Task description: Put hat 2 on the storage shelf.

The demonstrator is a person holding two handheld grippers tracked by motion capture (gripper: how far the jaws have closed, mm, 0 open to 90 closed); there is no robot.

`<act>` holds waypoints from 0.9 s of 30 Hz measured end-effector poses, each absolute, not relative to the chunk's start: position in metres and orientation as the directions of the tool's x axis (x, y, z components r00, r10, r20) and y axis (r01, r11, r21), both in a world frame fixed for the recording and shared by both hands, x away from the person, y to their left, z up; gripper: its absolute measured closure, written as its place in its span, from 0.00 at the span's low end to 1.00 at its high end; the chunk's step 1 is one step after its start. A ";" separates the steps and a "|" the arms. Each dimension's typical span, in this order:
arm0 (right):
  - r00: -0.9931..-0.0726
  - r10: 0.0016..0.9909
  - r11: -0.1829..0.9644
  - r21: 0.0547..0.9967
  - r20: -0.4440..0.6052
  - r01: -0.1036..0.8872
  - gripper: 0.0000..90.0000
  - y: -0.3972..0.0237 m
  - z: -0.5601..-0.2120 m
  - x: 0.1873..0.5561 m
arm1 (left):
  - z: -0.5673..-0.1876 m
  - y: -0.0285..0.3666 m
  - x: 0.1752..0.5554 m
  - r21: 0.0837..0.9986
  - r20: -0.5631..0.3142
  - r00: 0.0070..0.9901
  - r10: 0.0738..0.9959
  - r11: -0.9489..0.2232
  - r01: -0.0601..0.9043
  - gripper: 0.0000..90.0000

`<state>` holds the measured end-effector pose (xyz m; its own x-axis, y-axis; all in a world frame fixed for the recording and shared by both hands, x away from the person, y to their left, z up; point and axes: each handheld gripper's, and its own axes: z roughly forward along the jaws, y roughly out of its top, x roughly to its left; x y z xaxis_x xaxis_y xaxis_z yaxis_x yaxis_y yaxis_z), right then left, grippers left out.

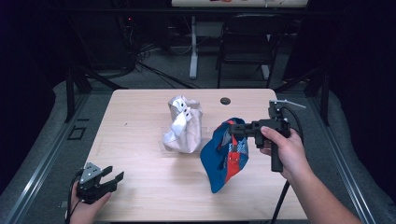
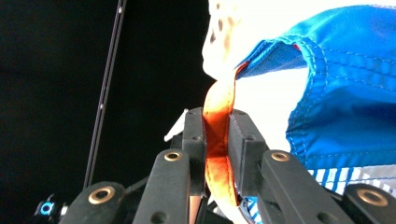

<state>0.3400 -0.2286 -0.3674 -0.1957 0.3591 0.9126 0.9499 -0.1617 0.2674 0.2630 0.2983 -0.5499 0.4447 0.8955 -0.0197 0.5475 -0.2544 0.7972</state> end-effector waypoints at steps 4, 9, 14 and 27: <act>-0.183 0.369 -0.196 0.269 0.911 0.943 0.87 -0.235 -0.361 0.347 | -0.550 0.298 0.263 0.798 -0.020 0.445 0.895 -0.254 0.547 0.52; -0.183 0.381 -0.235 0.286 0.906 0.929 0.87 -0.244 -0.346 0.359 | -0.550 0.299 0.263 0.796 -0.017 0.445 0.895 -0.257 0.548 0.52; -0.185 0.384 -0.285 0.306 0.905 0.908 0.87 -0.250 -0.330 0.368 | -0.550 0.299 0.263 0.797 -0.017 0.445 0.895 -0.257 0.547 0.52; -0.161 0.411 -0.376 0.328 0.897 0.866 0.87 -0.257 -0.314 0.397 | -0.550 0.300 0.264 0.793 -0.020 0.446 0.895 -0.257 0.552 0.52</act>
<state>0.3973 -0.2571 -0.3136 -0.1615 0.4111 0.8972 0.8663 -0.3764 0.3283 0.2642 0.3004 -0.5501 0.4460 0.8948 -0.0199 0.5516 -0.2573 0.7934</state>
